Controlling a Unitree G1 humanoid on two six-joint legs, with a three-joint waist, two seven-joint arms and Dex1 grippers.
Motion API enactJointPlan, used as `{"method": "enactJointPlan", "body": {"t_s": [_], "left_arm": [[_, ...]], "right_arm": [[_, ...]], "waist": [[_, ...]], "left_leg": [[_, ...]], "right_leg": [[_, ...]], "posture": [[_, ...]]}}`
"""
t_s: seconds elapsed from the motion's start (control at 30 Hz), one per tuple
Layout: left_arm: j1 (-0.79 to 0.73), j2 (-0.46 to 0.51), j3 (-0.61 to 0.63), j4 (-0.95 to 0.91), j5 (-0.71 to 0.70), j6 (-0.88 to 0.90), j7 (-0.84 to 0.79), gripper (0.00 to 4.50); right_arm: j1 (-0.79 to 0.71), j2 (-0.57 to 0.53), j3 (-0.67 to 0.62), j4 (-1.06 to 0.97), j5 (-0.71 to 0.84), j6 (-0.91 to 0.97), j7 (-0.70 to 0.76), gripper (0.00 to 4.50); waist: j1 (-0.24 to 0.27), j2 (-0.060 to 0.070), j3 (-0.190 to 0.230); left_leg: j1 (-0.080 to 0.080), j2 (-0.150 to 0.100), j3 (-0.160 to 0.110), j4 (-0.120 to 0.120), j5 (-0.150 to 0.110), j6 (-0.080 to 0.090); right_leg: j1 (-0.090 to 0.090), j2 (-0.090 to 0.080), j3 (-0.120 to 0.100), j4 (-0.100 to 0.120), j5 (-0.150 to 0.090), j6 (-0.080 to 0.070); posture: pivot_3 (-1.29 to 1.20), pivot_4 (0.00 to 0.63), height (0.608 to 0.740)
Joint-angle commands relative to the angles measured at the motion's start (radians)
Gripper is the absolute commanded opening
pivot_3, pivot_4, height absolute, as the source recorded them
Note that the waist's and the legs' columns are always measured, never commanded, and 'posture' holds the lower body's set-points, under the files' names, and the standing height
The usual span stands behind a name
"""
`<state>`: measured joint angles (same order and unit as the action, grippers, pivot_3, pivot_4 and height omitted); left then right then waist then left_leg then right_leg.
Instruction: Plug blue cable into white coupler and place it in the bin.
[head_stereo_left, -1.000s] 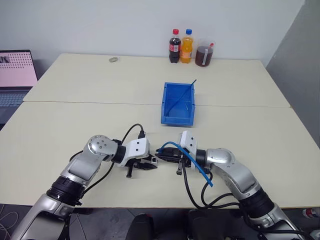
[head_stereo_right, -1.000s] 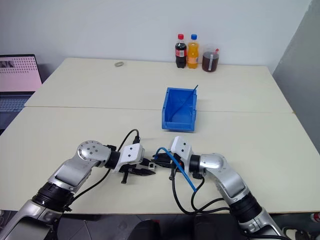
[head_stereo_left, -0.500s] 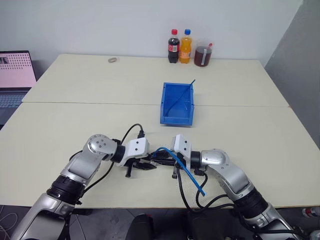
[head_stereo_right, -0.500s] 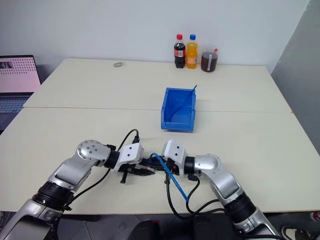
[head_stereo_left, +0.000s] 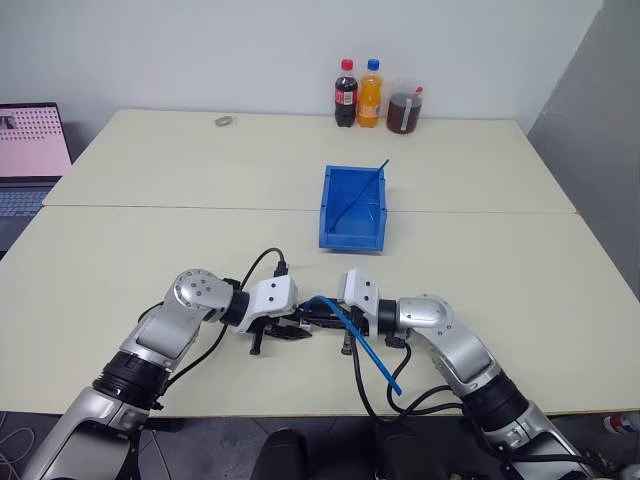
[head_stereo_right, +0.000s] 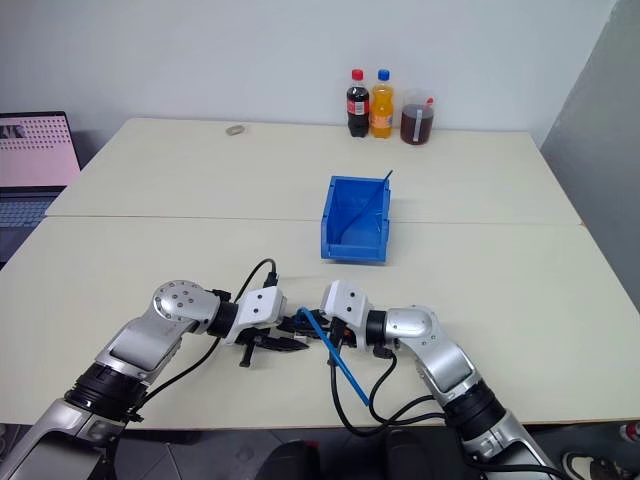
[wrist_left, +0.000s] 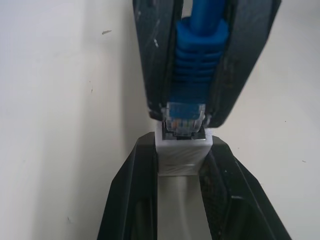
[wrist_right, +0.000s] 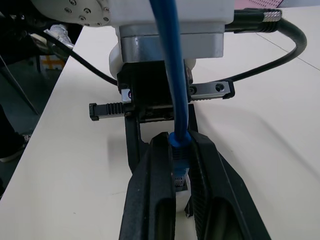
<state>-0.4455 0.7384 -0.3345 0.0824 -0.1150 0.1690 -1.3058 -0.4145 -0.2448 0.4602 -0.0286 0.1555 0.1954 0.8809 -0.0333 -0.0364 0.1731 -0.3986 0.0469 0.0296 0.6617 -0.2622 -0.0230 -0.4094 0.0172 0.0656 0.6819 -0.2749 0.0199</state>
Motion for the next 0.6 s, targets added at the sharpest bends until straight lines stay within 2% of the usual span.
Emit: {"method": "enactJointPlan", "body": {"t_s": [0.03,0.2,0.4,0.6], "left_arm": [[0.023,0.003,-0.026,-0.001,0.025,0.015,-0.015,0.8],[0.023,0.002,-0.025,0.001,0.025,0.014,-0.013,0.8],[0.025,0.002,-0.025,-0.002,0.025,0.011,-0.013,0.8],[0.031,-0.001,-0.023,-0.005,0.025,0.011,-0.007,0.8]], "right_arm": [[0.004,-0.025,0.048,0.047,-0.055,-0.036,0.04,0.11],[-0.003,-0.017,0.047,0.066,-0.04,-0.011,0.06,0.11],[-0.042,-0.001,0.063,0.061,-0.007,0.114,0.106,0.11],[-0.079,-0.017,0.113,0.069,-0.055,0.187,0.135,0.11]], "waist": [[0.0,0.0,0.0],[0.0,0.0,-0.001],[-0.001,0.001,-0.003],[-0.002,0.003,-0.005]], "left_leg": [[0.0,0.0,0.0,0.0,0.0,0.0],[0.001,0.0,0.0,0.0,0.0,0.0],[0.001,0.0,0.0,0.0,0.0,0.0],[0.002,0.0,0.0,0.0,0.0,0.0]], "right_leg": [[0.0,0.0,0.0,0.0,0.0,0.0],[0.001,0.0,0.0,0.0,0.0,0.0],[0.001,0.0,0.0,0.0,0.002,-0.003],[0.001,0.0,0.0,0.0,0.001,-0.004]], "posture": [[0.0,0.15,0.74],[0.0,0.15,0.74],[0.0,0.15,0.74],[0.0,0.15,0.74]]}}
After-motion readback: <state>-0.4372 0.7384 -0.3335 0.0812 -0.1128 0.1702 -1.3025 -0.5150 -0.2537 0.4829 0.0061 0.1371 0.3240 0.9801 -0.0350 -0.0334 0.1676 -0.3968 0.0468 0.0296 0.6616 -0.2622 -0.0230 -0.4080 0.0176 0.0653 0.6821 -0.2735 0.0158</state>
